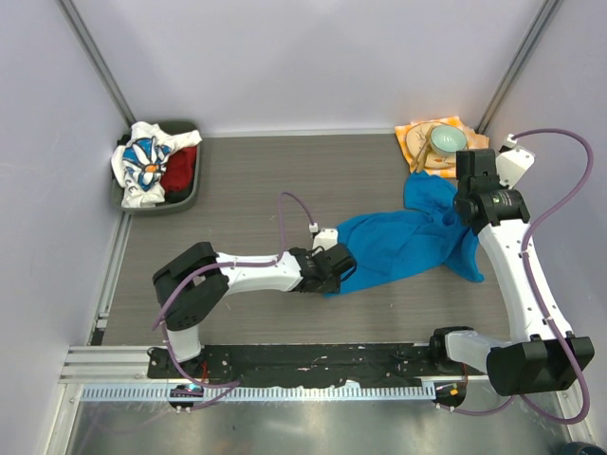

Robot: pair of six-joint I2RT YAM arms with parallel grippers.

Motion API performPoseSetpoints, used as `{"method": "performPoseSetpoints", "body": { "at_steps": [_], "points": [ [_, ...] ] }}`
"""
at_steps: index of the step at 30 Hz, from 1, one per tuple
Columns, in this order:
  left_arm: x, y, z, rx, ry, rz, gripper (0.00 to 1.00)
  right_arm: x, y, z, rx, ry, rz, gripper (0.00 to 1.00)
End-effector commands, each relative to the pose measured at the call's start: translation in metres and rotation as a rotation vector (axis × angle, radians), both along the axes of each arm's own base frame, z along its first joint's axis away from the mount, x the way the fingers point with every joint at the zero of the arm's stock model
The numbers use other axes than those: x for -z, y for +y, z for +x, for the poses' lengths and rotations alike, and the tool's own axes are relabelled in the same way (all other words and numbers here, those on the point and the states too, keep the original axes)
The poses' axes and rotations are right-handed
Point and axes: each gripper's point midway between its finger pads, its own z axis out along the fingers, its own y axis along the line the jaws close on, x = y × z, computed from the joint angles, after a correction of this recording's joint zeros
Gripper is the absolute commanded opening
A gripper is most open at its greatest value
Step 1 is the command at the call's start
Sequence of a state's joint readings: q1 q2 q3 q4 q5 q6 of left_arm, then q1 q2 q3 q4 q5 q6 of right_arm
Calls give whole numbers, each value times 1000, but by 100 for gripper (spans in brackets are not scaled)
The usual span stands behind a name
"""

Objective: Fold and stack the t-shirts

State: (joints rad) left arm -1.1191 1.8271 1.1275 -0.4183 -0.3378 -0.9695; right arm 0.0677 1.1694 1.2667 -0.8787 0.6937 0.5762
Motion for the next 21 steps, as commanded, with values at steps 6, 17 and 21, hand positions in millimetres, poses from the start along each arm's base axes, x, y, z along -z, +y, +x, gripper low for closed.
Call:
{"method": "performPoseSetpoints", "body": {
  "at_steps": [6,17,21],
  "points": [
    [55,47,-31,-38,144,167,45,-16,-2,2,3,-72,-1,1],
    [70,56,-42,-44,199,201,41,-17,-1,0,0,-82,3,1],
    [76,60,-47,-43,221,223,41,-18,-1,-1,-3,-86,7,1]
  ]
}}
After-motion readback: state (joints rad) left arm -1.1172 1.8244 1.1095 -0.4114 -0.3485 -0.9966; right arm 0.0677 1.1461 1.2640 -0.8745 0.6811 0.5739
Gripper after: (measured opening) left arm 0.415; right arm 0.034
